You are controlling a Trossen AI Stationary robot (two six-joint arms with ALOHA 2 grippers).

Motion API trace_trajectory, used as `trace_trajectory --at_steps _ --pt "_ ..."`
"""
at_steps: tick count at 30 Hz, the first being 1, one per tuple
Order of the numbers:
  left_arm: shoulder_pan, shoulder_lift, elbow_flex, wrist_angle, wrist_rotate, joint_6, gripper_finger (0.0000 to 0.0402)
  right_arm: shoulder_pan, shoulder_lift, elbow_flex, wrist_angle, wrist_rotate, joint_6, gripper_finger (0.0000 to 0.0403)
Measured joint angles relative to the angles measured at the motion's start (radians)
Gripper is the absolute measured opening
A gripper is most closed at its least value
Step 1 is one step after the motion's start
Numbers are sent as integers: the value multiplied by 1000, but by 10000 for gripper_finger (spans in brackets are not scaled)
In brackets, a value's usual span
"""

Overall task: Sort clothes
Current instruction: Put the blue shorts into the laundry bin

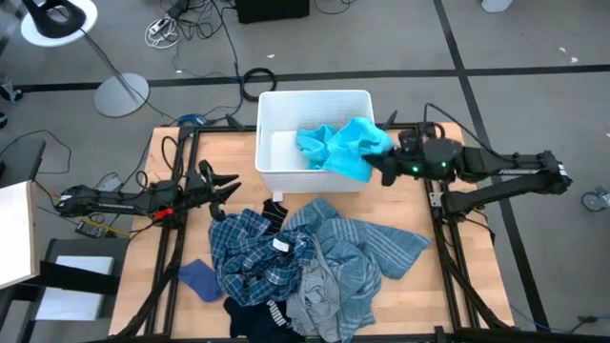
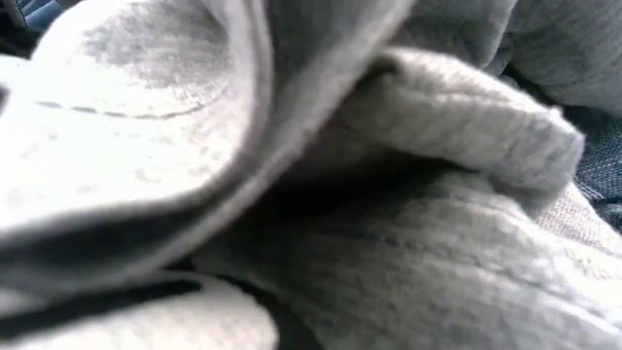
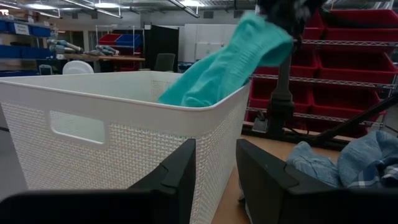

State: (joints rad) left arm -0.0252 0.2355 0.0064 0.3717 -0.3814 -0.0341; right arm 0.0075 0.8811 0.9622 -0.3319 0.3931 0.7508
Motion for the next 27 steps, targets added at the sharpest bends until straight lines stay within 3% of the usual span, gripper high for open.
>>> trace_trajectory --at_steps 4,11,15,22,27 --pt "0 0 0 0 0 0 121 -46 149 160 -6 -13 -132 1" --pt "0 0 0 0 0 0 121 -169 456 417 -34 -158 -278 1" --pt "0 0 0 0 0 0 121 -217 613 553 -57 -158 -355 2" --pt "0 0 0 0 0 0 121 -260 841 824 -339 -112 -462 5" --pt "0 0 0 0 0 0 121 -288 930 911 -432 -112 -446 17"
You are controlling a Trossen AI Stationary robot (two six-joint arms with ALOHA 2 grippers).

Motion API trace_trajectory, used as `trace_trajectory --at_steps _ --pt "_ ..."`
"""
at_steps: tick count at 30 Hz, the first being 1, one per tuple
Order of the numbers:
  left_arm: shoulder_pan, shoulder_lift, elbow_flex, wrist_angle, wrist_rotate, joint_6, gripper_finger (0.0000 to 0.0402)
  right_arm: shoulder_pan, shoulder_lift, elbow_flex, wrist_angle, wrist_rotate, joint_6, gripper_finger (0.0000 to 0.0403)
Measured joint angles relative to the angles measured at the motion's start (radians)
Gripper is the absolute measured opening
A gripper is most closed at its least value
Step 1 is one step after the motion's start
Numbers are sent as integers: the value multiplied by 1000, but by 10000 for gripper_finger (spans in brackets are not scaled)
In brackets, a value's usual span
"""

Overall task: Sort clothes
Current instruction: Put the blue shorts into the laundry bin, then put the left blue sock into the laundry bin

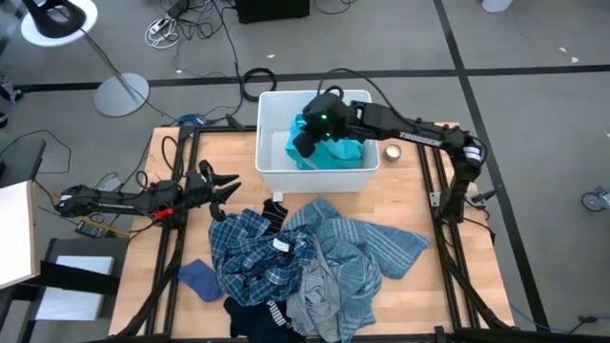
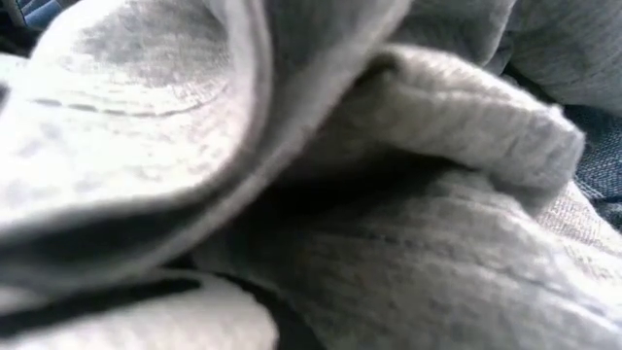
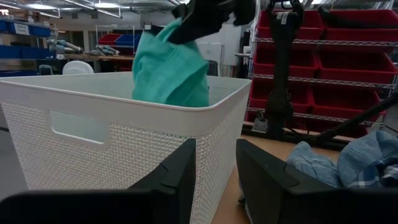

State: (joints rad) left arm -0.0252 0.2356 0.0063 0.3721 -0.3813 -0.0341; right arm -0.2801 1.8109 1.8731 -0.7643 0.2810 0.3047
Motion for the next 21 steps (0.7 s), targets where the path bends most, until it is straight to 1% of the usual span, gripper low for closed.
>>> trace_trajectory --at_steps 5,8,14,18,21 --pt "0 0 0 0 0 0 121 -25 21 4 -49 -1 31 30" --pt "0 0 0 0 0 0 121 -40 21 5 -64 -16 5 50" --pt "0 0 0 0 0 0 121 -61 21 5 -80 -124 -64 121" --pt "0 0 0 0 0 0 121 -63 21 5 -109 -129 -73 175" --pt "0 0 0 0 0 0 121 -63 8 5 -159 -130 -80 207"
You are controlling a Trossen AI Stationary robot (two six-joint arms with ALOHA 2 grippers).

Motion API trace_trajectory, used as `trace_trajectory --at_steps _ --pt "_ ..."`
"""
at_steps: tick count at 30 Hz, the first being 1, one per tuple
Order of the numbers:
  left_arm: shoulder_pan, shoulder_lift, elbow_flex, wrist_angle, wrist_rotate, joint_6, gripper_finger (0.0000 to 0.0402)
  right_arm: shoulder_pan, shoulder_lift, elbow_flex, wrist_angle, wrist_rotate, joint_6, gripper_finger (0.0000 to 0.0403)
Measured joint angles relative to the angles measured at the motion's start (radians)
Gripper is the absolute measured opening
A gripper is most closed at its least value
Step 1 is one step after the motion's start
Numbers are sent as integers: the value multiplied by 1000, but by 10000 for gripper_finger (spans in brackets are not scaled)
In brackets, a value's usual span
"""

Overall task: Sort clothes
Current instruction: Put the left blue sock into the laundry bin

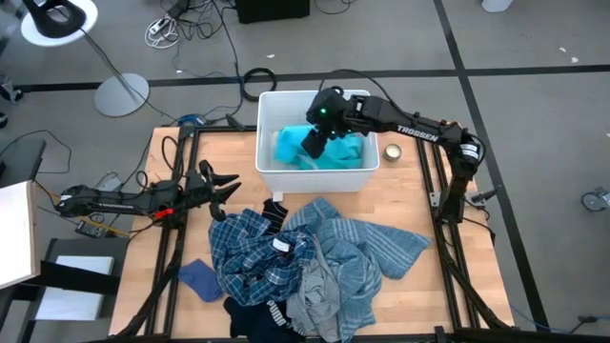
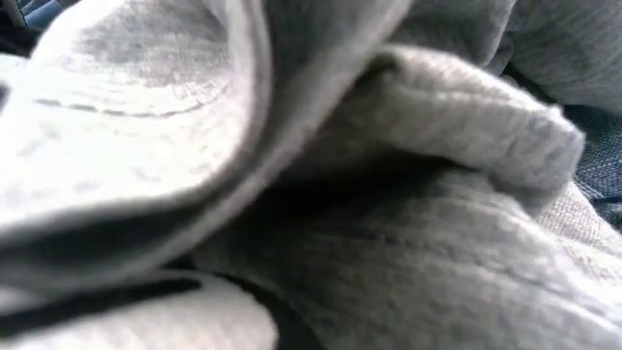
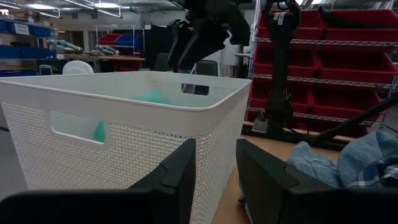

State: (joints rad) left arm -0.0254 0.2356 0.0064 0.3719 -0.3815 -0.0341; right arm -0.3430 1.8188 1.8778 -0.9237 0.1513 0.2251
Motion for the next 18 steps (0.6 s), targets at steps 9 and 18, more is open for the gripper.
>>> trace_trajectory --at_steps 9,18 --pt "0 0 0 0 0 2 121 8 -103 0 -209 1 209 230" --pt "-2 0 0 7 12 -161 122 112 -220 0 -363 119 564 221"
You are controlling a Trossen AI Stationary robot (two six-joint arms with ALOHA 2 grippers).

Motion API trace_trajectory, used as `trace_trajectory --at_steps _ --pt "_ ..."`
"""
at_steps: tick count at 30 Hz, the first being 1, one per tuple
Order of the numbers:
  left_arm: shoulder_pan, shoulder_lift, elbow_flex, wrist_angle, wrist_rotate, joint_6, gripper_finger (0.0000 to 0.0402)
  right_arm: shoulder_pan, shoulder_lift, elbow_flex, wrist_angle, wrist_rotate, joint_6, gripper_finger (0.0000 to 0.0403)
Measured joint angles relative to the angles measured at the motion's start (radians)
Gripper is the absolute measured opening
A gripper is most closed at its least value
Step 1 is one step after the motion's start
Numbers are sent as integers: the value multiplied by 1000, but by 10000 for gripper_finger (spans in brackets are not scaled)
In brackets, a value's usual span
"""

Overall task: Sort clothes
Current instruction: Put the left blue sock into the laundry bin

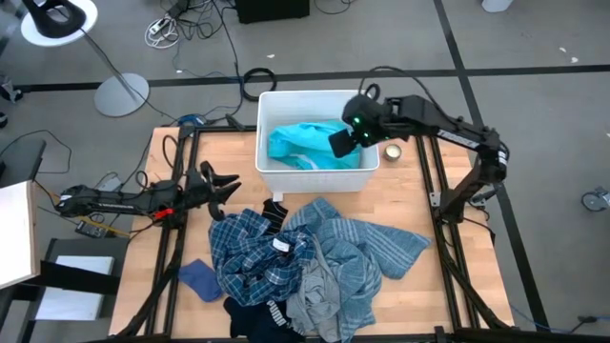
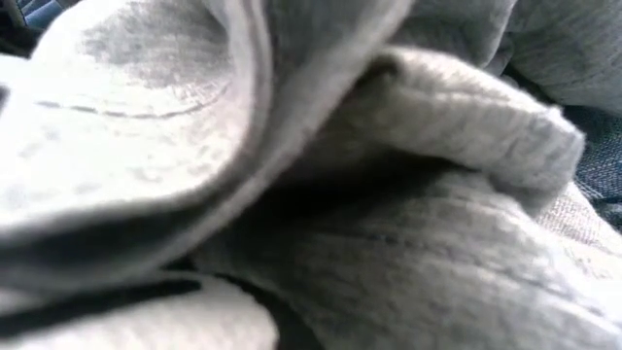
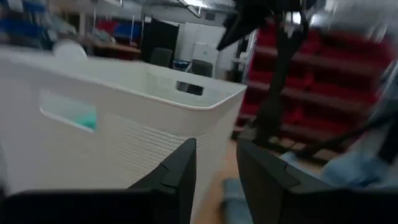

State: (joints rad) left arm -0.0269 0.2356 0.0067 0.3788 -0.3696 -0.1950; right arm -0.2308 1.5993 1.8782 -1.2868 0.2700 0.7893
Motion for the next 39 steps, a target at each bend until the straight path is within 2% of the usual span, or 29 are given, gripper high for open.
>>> trace_trajectory --at_steps 5,8,14,20,23,25,28,32,36,39 --pt "0 -1 0 81 21 -322 121 99 -37 0 -110 92 179 221" --pt "0 0 0 139 45 -426 122 162 -45 0 -175 145 279 221" --pt "0 -1 0 228 68 -445 122 276 -46 0 -286 200 406 221" --pt "0 1 10 226 117 -494 121 390 -48 -22 -283 266 415 221" --pt "0 7 68 189 137 -484 122 449 -49 -57 -285 283 435 221" --pt "-3 15 163 53 159 -457 122 488 -49 -95 -284 286 448 221" --pt "-24 73 371 -349 177 -422 122 547 -50 -161 -284 275 478 221" --pt "-74 242 695 -835 177 -420 122 621 -50 -246 -284 232 552 221" --pt "-138 436 966 -1217 152 -517 121 699 -50 -313 -284 209 643 221" --pt "-217 574 1081 -1410 151 -639 121 763 -50 -352 -284 196 713 221"
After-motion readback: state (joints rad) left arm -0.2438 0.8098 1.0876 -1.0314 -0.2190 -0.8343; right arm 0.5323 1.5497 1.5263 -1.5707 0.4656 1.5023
